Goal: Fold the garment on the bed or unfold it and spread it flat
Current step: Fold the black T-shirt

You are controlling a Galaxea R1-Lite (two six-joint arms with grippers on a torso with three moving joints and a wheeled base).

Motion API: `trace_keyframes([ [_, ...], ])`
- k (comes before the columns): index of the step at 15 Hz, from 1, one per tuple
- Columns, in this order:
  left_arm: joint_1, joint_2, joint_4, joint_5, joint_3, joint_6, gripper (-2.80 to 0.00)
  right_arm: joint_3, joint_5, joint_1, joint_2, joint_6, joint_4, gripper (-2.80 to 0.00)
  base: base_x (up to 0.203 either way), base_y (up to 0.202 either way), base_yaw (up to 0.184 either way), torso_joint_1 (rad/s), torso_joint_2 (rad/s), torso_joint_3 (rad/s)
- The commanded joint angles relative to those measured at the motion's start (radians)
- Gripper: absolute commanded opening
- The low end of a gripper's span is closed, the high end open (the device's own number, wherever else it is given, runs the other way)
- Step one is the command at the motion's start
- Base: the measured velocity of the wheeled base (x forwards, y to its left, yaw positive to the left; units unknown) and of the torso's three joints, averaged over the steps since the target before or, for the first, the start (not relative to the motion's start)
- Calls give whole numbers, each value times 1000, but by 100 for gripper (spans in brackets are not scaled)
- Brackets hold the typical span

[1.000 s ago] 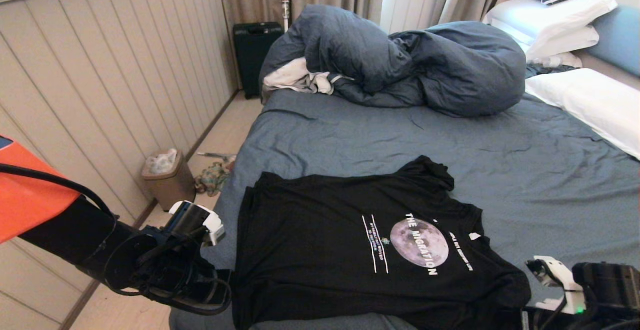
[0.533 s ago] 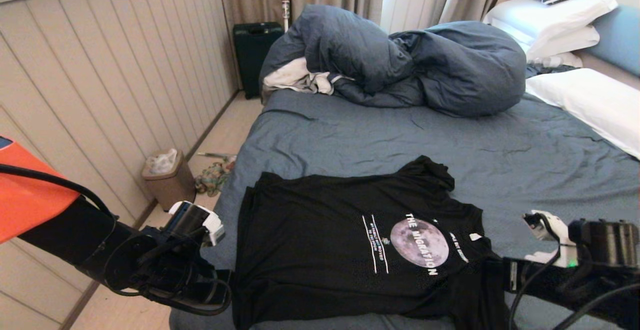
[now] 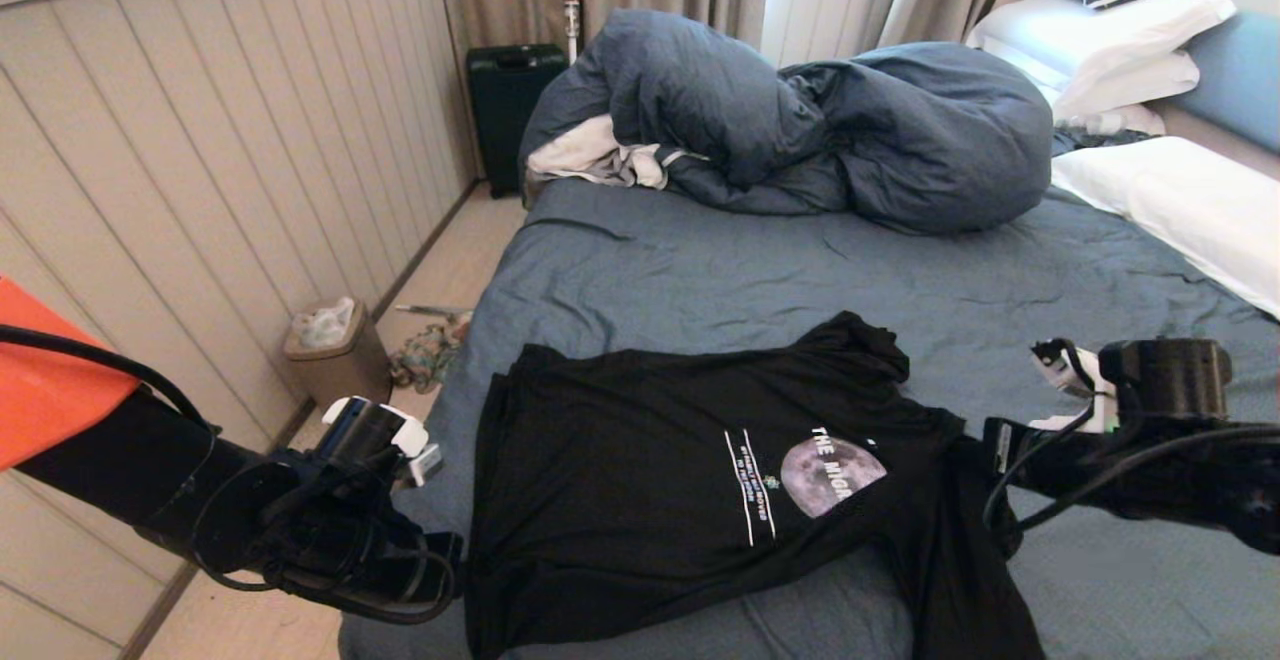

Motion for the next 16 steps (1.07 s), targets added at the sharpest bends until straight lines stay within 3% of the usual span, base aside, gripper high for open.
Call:
trace_keyframes([
  [1,0,2,-1,-2,-1,1,-280,-35,1,-1,55,7,-3,-280,0,0,0,0,0,0],
  [4,-3,13,5,-2,-1,51,-280,-34,0,-2,38,9,9,-280,0,0,0,0,0,0],
  [7,15,1,16,-51,32,58,-280,-47,0,2,37,9,32,-280,0,0,0,0,0,0],
  [10,8,12,111,-50,-27,55,-280,-67,-2,0,63,2,37,-280,0,0,0,0,0,0],
  [14,3,30,364,-40,-192,59,-280,-69,-4,1,96,-6,37,-280,0,0,0,0,0,0],
  [15,4,38,392,-17,-218,62,-280,-69,-4,2,102,-8,36,-280,0,0,0,0,0,0],
  [16,6,51,400,46,-226,72,-280,-68,-3,2,106,-12,36,-280,0,0,0,0,0,0],
])
